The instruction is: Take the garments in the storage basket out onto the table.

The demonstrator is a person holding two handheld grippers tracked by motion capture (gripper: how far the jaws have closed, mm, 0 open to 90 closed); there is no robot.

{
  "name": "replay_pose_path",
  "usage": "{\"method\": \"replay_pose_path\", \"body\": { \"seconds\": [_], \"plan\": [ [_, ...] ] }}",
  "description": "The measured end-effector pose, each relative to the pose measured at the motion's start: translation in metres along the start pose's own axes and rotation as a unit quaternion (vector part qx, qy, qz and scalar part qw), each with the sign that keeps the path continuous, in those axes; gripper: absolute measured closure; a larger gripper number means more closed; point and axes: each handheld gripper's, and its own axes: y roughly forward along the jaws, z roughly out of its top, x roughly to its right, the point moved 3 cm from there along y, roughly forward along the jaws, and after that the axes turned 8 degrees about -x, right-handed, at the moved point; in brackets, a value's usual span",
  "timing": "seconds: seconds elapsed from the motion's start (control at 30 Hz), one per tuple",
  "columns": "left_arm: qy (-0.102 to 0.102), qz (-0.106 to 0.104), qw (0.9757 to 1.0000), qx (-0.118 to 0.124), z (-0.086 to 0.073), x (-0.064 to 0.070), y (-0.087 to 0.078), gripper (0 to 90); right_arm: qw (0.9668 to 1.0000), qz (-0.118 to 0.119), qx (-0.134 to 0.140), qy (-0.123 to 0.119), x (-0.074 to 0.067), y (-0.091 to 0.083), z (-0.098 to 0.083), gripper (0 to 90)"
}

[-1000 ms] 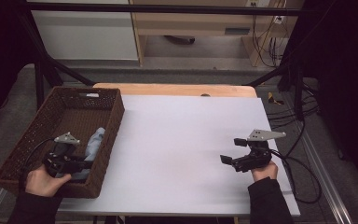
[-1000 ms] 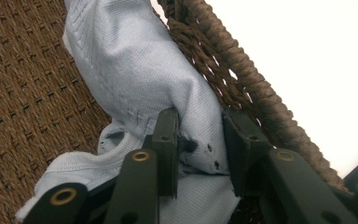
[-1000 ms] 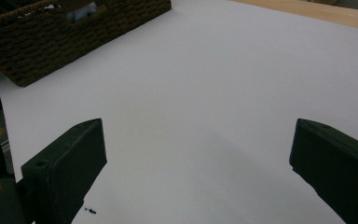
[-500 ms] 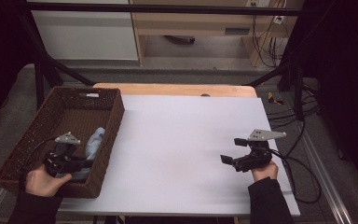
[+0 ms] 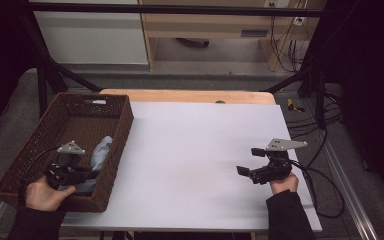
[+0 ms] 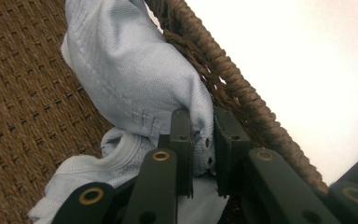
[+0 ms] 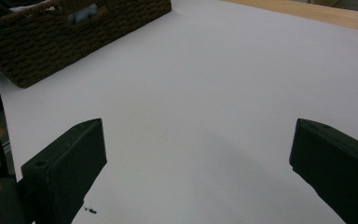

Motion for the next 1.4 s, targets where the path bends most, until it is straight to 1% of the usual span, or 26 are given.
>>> {"method": "replay_pose_path", "body": {
  "seconds": [0.17, 0.4, 0.57, 0.67, 0.7, 0.87, 1.23, 1.33, 1.4],
  "plan": [
    [-0.007, 0.002, 0.9999, 0.009, -0.001, -0.003, -0.005, 79.1, 1.0, 0.0, 0.0, 0.0, 0.0, 0.0, 0.0, 4.3],
    [-0.006, 0.005, 0.9999, 0.015, -0.002, -0.004, -0.009, 79.2, 1.0, 0.0, 0.0, 0.0, 0.0, 0.0, 0.0, 4.3],
    [-0.009, 0.01, 0.9996, 0.026, -0.003, -0.006, -0.014, 79.3, 1.0, -0.001, 0.0, 0.0, 0.0, 0.001, 0.0, 4.3],
    [-0.01, 0.011, 0.9995, 0.029, -0.003, -0.007, -0.016, 79.4, 1.0, 0.0, 0.0, -0.001, 0.0, 0.001, 0.0, 4.3],
    [-0.012, 0.012, 0.9993, 0.034, -0.004, -0.007, -0.017, 79.5, 1.0, 0.0, 0.0, -0.001, 0.0, 0.001, 0.0, 4.3],
    [-0.013, 0.011, 0.9991, 0.038, -0.005, -0.009, -0.021, 79.6, 1.0, 0.0, 0.0, -0.001, 0.0, 0.001, 0.0, 4.3],
    [-0.018, 0.018, 0.9978, 0.061, -0.008, -0.014, -0.035, 80.0, 1.0, 0.0, 0.0, -0.001, 0.0, 0.001, 0.0, 4.3],
    [-0.019, 0.017, 0.9976, 0.064, -0.008, -0.014, -0.037, 80.0, 1.0, -0.001, 0.0, 0.0, 0.0, 0.001, 0.0, 4.3],
    [-0.017, 0.02, 0.9975, 0.065, -0.008, -0.014, -0.039, 80.1, 1.0, -0.001, -0.001, -0.001, 0.0, 0.001, 0.0, 4.3]
  ]
}}
